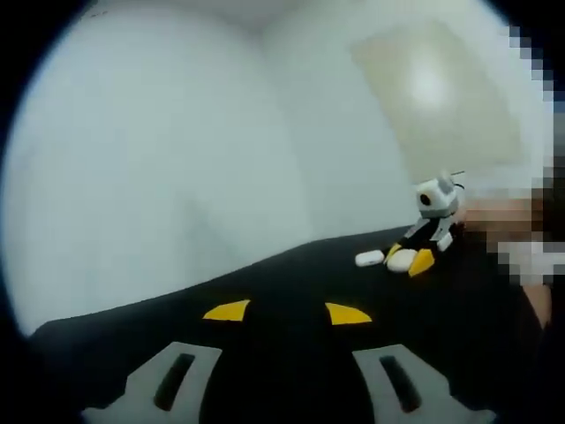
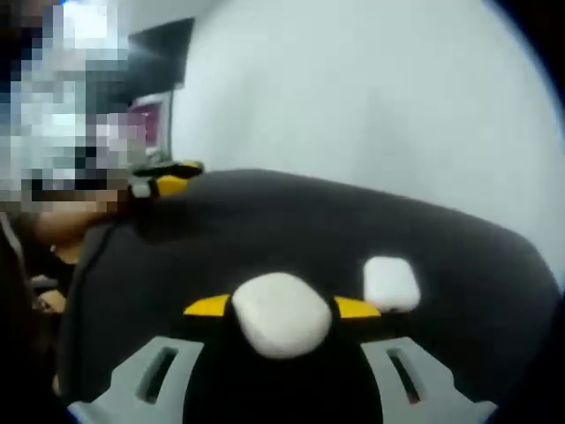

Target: Pick up three earphones and place each one into its charging case using tactile feedback, ensure that each earphone is properly inserted and securely positioned inside the case.

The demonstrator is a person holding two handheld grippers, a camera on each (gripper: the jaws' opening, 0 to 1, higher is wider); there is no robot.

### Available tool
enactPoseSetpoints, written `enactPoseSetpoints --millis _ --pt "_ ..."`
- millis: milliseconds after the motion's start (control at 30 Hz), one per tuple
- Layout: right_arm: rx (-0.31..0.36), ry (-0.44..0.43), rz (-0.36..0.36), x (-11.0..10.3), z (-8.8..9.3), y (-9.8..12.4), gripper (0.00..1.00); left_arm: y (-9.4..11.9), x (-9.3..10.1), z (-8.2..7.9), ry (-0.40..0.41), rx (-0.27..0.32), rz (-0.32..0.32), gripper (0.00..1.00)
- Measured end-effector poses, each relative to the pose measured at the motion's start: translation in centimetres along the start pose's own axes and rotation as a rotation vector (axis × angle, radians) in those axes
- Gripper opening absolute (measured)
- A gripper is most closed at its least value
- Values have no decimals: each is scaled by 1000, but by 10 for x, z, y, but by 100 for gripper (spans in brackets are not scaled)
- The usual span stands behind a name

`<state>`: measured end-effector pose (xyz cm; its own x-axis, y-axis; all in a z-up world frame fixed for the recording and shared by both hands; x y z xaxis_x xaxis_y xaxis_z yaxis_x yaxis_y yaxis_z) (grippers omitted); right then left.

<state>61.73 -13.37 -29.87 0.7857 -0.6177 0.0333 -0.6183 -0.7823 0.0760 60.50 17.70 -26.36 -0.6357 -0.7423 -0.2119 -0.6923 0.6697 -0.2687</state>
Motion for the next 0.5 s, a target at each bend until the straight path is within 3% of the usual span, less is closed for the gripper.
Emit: enactPoseSetpoints --millis 233,267,300,367,500 --pt "-7 28 -6 0 -2 1 45 0 3 1 -11 -12 11 29" --pt "29 76 1 2 -8 2 46 0 3 1 -9 -12 13 29" --pt "74 93 19 3 -13 4 47 0 3 1 -6 -11 15 30" --pt "245 69 70 3 -32 14 47 1 3 0 7 -6 20 30" --pt "545 -210 94 9 -71 33 46 2 -1 -4 51 25 14 31"
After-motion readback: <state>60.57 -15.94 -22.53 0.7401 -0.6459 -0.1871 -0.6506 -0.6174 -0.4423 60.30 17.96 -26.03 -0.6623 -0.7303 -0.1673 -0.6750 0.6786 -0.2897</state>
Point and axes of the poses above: the point that each gripper's makers call its tool centre point, and the gripper's own axes: y roughly backward along the fingers, x roughly to its right, z roughly out of its underside, the point moved 7 cm from there along y, roughly backward along the fingers, and after that the axes turned 15 degrees about x, right-handed, at the moved point
